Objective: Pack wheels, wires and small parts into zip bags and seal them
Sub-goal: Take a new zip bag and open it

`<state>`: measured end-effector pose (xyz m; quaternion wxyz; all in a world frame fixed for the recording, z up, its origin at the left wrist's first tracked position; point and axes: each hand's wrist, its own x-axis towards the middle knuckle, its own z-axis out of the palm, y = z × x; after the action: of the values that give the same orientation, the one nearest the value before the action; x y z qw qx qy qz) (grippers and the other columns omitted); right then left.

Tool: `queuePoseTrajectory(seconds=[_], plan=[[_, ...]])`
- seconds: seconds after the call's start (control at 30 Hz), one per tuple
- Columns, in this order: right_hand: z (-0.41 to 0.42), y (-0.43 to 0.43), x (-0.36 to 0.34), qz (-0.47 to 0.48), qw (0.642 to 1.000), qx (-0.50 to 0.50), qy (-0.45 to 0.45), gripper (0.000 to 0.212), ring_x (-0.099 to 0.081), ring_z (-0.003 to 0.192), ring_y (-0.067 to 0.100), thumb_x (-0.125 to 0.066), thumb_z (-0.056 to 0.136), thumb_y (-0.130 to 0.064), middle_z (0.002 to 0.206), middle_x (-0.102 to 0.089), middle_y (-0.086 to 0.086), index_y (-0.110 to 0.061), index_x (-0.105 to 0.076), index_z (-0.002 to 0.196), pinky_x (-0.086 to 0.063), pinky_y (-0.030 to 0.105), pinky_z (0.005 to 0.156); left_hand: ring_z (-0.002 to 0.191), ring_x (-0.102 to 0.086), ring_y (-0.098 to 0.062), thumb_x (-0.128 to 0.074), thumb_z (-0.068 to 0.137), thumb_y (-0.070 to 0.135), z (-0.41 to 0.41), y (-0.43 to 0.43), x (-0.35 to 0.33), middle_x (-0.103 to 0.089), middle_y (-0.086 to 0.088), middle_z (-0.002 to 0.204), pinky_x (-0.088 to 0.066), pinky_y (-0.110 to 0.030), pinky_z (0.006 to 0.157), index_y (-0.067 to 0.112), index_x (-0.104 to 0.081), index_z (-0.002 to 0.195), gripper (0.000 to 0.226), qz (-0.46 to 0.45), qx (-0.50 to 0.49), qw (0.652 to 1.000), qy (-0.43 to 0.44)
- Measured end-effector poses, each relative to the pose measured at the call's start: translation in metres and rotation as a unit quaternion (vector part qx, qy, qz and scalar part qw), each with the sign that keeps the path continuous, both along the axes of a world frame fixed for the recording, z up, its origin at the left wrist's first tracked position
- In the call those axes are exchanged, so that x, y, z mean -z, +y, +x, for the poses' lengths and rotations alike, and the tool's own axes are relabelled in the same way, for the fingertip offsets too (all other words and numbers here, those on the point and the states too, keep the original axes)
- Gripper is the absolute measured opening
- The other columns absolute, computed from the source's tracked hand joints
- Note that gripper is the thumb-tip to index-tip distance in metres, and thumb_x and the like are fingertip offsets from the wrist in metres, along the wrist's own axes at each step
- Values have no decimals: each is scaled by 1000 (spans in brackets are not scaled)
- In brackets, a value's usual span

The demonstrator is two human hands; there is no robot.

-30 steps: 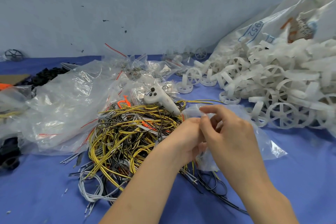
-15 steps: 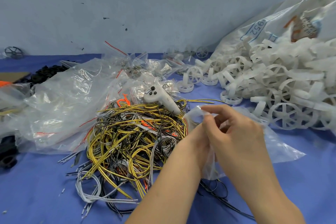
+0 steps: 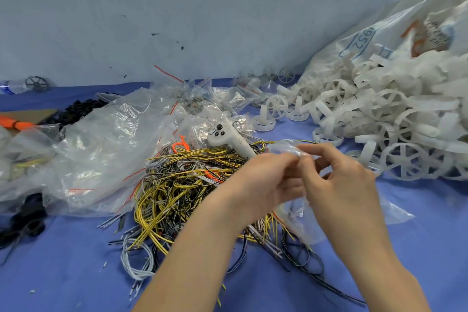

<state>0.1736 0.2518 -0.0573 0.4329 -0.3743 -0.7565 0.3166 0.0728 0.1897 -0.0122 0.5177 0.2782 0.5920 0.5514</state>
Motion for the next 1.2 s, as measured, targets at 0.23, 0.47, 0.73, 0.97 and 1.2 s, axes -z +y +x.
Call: queuePoseTrajectory(seconds=[0.23, 0.47, 0.73, 0.97, 1.2], plan=[[-8, -11, 8, 10, 996, -19, -85, 14, -59, 74, 7, -56, 92, -39, 74, -63, -16, -36, -67, 101, -41, 28, 63, 76, -71, -16, -50, 100, 25, -60, -35, 20, -74, -2, 86, -59, -37, 73, 27, -73, 90, 25, 42, -116, 909, 398], [-25, -27, 21, 42, 969, -75, -233, 27, -60, 99, 14, -45, 98, -46, 104, -66, -11, -36, -55, 121, -46, 34, 76, 118, -57, -13, -43, 102, 20, -74, -31, 53, -64, 2, 127, -42, -29, 98, 19, -58, 131, 33, -20, -119, 789, 603], [-18, -16, 26, 24, 962, -88, -257, 23, -60, 88, 19, -43, 98, -44, 92, -67, -9, -36, -55, 116, -48, 35, 72, 114, -48, -23, -39, 103, 20, -79, -23, 59, -59, 1, 122, -39, -36, 98, 22, -54, 134, 35, -132, 14, 698, 704], [3, 14, 21, -6, 977, -29, -213, 16, -58, 75, 13, -49, 96, -38, 76, -61, -18, -33, -64, 100, -39, 31, 60, 118, -43, -13, -48, 100, 31, -85, -37, 47, -52, 12, 118, -36, -30, 101, 31, -57, 127, 29, -127, 86, 737, 659], [6, 19, 20, -15, 985, -19, -172, 13, -54, 68, -5, -51, 94, -36, 83, -53, -45, -40, -58, 84, -35, 23, 53, 104, -52, -11, -41, 102, 33, -76, -42, 44, -54, 11, 109, -43, -30, 91, 31, -55, 122, 24, -134, 80, 738, 657]])
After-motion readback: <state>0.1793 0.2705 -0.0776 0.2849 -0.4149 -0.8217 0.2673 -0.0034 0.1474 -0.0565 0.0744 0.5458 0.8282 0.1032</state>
